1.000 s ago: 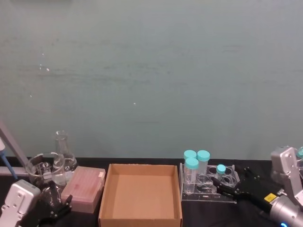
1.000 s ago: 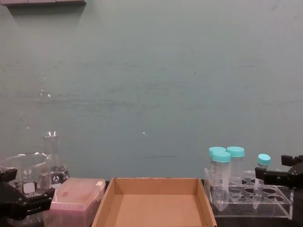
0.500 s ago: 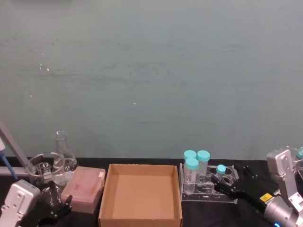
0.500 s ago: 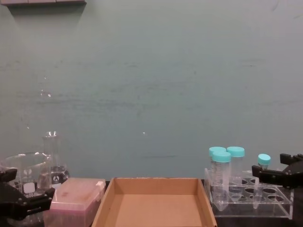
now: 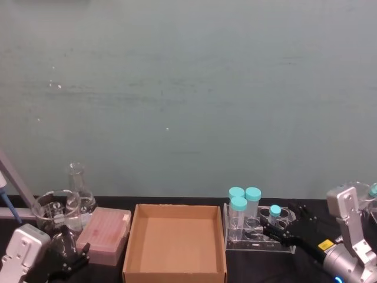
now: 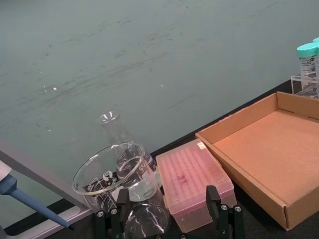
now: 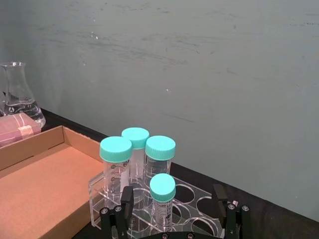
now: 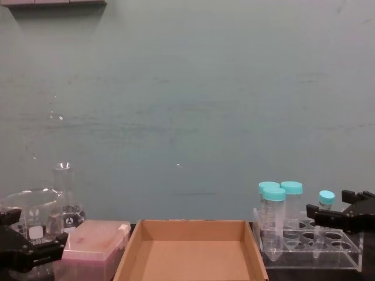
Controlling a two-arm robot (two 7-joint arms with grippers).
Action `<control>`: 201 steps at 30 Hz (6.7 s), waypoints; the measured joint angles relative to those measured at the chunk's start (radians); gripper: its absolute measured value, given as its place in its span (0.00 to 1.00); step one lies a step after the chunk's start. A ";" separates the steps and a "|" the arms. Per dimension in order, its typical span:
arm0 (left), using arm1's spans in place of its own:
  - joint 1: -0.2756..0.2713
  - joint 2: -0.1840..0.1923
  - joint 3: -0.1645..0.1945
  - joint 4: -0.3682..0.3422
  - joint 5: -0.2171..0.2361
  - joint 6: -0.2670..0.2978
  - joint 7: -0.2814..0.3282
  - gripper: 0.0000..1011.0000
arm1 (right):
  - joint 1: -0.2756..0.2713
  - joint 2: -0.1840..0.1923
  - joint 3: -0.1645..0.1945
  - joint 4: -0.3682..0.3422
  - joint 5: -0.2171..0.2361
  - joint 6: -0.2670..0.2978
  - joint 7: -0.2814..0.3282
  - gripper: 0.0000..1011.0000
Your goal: Use the right hand to move the test tube from the test tube rack into the box.
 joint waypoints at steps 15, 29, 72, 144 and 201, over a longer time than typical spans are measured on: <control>0.000 0.000 0.000 0.000 0.000 0.000 0.000 0.99 | 0.009 -0.013 0.012 0.018 -0.017 -0.007 0.018 0.99; 0.000 0.000 0.000 0.000 0.000 0.000 0.000 0.99 | 0.009 -0.012 0.010 0.016 -0.017 -0.005 0.016 0.73; 0.000 0.000 0.000 0.000 0.000 0.000 0.000 0.99 | -0.036 0.015 0.050 -0.100 -0.088 -0.002 -0.005 0.20; 0.000 0.000 0.000 0.000 0.000 0.000 0.000 0.99 | 0.276 -0.167 -0.112 0.230 0.129 0.001 0.348 0.20; 0.000 0.000 0.000 0.000 0.000 0.000 0.000 0.99 | 0.206 -0.111 -0.132 0.085 0.110 -0.002 0.315 0.99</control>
